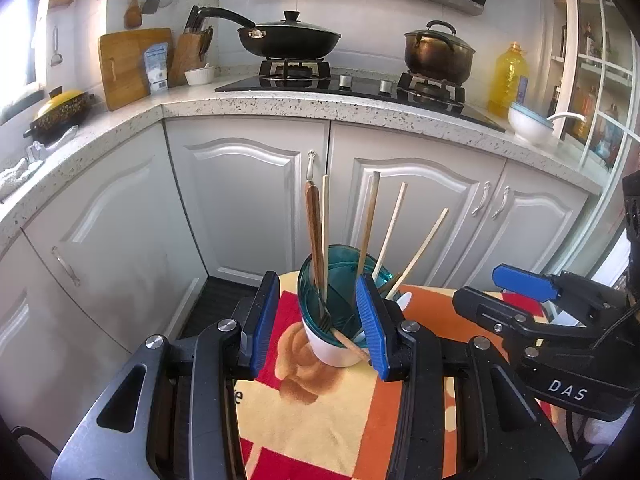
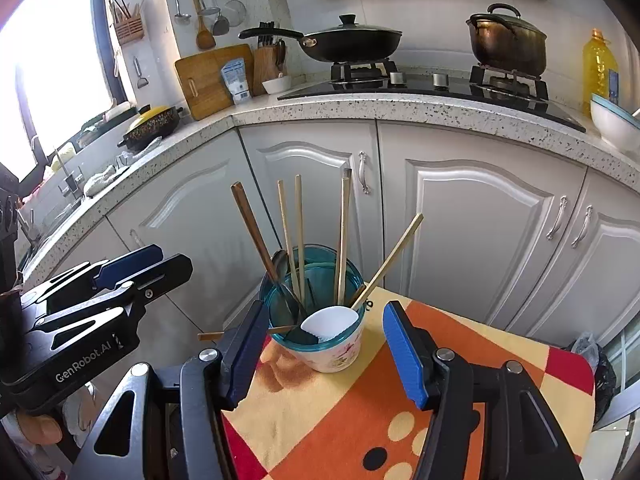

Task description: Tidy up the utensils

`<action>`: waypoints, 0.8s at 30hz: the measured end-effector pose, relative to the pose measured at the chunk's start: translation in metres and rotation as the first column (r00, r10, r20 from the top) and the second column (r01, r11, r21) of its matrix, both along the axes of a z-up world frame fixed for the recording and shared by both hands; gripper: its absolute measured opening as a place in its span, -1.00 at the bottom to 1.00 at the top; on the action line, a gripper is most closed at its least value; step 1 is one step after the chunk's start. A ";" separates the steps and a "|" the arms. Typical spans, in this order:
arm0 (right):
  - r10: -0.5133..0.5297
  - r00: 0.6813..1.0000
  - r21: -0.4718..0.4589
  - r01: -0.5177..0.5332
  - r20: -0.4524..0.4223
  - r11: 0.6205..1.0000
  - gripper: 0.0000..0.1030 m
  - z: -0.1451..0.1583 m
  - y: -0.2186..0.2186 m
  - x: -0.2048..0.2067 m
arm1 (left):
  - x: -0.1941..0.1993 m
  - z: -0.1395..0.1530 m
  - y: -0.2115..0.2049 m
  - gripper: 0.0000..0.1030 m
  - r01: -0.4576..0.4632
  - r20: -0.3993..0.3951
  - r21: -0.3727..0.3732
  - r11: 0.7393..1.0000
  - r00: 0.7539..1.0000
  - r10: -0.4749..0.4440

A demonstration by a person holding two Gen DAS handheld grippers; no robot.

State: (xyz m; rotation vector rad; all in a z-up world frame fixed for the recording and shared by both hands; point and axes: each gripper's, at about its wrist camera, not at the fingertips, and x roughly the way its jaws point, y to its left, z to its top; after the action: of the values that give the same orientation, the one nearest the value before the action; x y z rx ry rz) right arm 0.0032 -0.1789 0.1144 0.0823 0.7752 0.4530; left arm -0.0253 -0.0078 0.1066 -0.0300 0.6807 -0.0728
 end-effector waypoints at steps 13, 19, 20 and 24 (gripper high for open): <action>0.006 1.000 -0.002 -0.007 -0.016 1.000 0.13 -0.006 0.002 0.003 | 0.002 -0.003 -0.001 -0.25 -0.012 -0.008 0.010 1.000 1.000 0.012; 0.009 1.000 -0.003 -0.009 -0.019 1.000 0.14 -0.008 0.002 0.004 | 0.001 -0.005 -0.003 -0.25 -0.014 -0.009 0.010 1.000 1.000 0.014; 0.008 1.000 -0.002 -0.008 -0.021 1.000 0.14 -0.009 0.002 0.004 | 0.002 -0.005 -0.003 -0.25 -0.013 -0.009 0.010 1.000 1.000 0.013; 0.007 1.000 -0.003 -0.007 -0.024 1.000 0.15 -0.009 0.002 0.004 | 0.002 -0.005 -0.003 -0.25 -0.010 -0.011 0.013 1.000 1.000 0.010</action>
State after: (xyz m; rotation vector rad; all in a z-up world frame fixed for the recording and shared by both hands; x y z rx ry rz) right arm 0.0072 -0.1770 0.1053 0.0821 0.8000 0.4580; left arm -0.0235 -0.0105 0.1015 -0.0217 0.6918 -0.0587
